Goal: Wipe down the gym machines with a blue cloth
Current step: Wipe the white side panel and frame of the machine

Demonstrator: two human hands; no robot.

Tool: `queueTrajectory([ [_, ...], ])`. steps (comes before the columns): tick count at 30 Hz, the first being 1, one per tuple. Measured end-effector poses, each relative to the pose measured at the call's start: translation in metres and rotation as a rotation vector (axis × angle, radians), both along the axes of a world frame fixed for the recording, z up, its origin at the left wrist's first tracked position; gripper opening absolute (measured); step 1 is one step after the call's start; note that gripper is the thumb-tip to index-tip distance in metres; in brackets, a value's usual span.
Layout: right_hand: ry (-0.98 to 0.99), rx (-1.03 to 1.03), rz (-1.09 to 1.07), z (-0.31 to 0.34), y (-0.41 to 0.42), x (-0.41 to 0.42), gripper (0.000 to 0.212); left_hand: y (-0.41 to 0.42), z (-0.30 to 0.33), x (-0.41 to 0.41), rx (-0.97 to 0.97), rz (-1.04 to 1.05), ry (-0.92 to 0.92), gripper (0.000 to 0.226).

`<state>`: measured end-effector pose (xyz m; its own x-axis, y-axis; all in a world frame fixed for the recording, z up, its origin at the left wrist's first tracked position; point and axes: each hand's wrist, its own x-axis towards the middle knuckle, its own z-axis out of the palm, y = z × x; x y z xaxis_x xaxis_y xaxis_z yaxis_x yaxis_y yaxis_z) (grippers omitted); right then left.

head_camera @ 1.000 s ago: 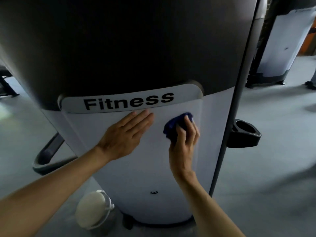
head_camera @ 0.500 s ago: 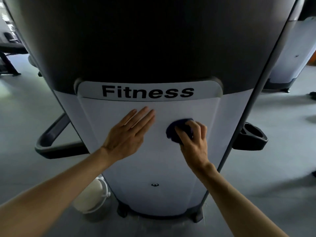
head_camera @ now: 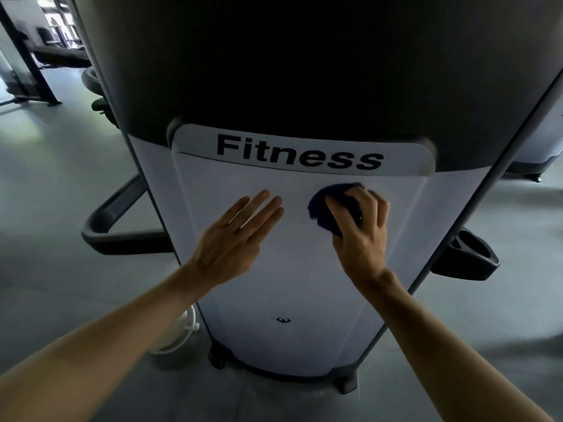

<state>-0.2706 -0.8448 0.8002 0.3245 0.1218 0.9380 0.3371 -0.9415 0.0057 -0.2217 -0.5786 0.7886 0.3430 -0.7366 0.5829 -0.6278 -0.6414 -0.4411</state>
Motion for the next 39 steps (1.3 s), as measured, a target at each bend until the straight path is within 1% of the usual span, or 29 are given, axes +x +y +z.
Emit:
queueTrajectory([
  [2, 0.019, -0.066, 0.030, -0.034, -0.002, -0.003, 0.025, 0.006, -0.010, -0.003, -0.017, 0.011, 0.028, 0.078],
  [3, 0.049, -0.126, 0.041, -0.049, -0.001, -0.006, 0.030, 0.010, -0.016, -0.005, -0.025, 0.012, 0.050, 0.079],
  [5, 0.170, -0.255, 0.081, -0.069, 0.003, -0.014, 0.051, 0.016, -0.027, -0.010, -0.037, 0.023, 0.095, 0.082],
  [6, 0.231, -0.295, 0.096, -0.071, 0.004, -0.016, 0.054, 0.019, -0.032, -0.012, -0.048, 0.030, 0.117, 0.084],
  [7, 0.245, -0.314, 0.096, -0.066, 0.005, -0.016, 0.050, 0.022, -0.036, -0.013, -0.066, 0.036, 0.140, 0.084],
  [9, 0.167, -0.282, 0.084, -0.036, 0.013, -0.013, 0.023, 0.031, -0.037, -0.013, -0.112, 0.055, 0.172, 0.084],
  [10, 0.100, -0.229, 0.072, -0.016, 0.020, -0.008, 0.019, 0.036, -0.036, -0.011, -0.133, 0.070, 0.181, 0.085],
  [12, -0.019, -0.108, 0.029, 0.022, 0.035, 0.006, 0.028, 0.045, -0.033, -0.007, -0.169, 0.111, 0.192, 0.085],
  [13, -0.058, -0.064, 0.020, 0.033, 0.044, 0.015, 0.027, 0.049, -0.030, -0.004, -0.196, 0.125, 0.194, 0.084],
  [15, -0.073, -0.028, 0.022, 0.028, 0.062, 0.025, 0.024, 0.055, -0.026, 0.000, -0.260, 0.132, 0.204, 0.081],
  [16, -0.051, -0.059, 0.033, 0.013, 0.067, 0.026, 0.024, 0.058, -0.024, 0.002, -0.285, 0.127, 0.211, 0.079],
  [17, -0.017, -0.128, 0.050, -0.007, 0.071, 0.026, 0.029, 0.060, -0.024, 0.003, -0.302, 0.119, 0.217, 0.078],
  [19, 0.101, -0.319, 0.092, -0.044, 0.077, 0.021, 0.050, 0.066, -0.026, 0.005, -0.310, 0.103, 0.238, 0.081],
  [20, 0.184, -0.377, 0.113, -0.051, 0.080, 0.017, 0.057, 0.068, -0.029, 0.006, -0.301, 0.095, 0.252, 0.083],
  [21, 0.234, -0.390, 0.124, -0.047, 0.084, 0.016, 0.057, 0.071, -0.031, 0.007, -0.289, 0.089, 0.264, 0.085],
  [23, 0.220, -0.333, 0.110, -0.019, 0.096, 0.019, 0.045, 0.076, -0.034, 0.011, -0.273, 0.080, 0.281, 0.087],
  [25, 0.094, -0.227, 0.047, 0.023, 0.104, 0.027, 0.031, 0.079, -0.035, 0.016, -0.269, 0.074, 0.294, 0.088],
  [27, -0.015, -0.125, -0.017, 0.047, 0.108, 0.039, 0.026, 0.080, -0.037, 0.019, -0.263, 0.063, 0.304, 0.087],
  [28, -0.031, -0.117, -0.029, 0.043, 0.110, 0.042, 0.027, 0.082, -0.037, 0.020, -0.261, 0.054, 0.307, 0.087],
  [29, -0.014, -0.154, -0.023, 0.030, 0.111, 0.042, 0.031, 0.083, -0.038, 0.021, -0.263, 0.041, 0.311, 0.086],
  [31, 0.091, -0.310, 0.026, -0.015, 0.112, 0.036, 0.047, 0.086, -0.039, 0.022, -0.269, 0.019, 0.316, 0.085],
  [32, 0.173, -0.395, 0.055, -0.038, 0.111, 0.030, 0.047, 0.087, -0.040, 0.022, -0.264, 0.019, 0.319, 0.084],
  [33, 0.254, -0.448, 0.080, -0.054, 0.112, 0.023, 0.043, 0.090, -0.041, 0.022, -0.256, 0.029, 0.322, 0.084],
  [35, 0.349, -0.460, 0.104, -0.066, 0.116, 0.015, 0.034, 0.097, -0.047, 0.019, -0.241, 0.061, 0.339, 0.084],
  [37, 0.382, -0.418, 0.099, -0.065, 0.125, 0.012, 0.030, 0.108, -0.056, 0.016, -0.230, 0.097, 0.377, 0.084],
  [39, 0.392, -0.399, 0.094, -0.058, 0.134, 0.010, 0.031, 0.120, -0.063, 0.014, -0.241, 0.144, 0.413, 0.085],
])
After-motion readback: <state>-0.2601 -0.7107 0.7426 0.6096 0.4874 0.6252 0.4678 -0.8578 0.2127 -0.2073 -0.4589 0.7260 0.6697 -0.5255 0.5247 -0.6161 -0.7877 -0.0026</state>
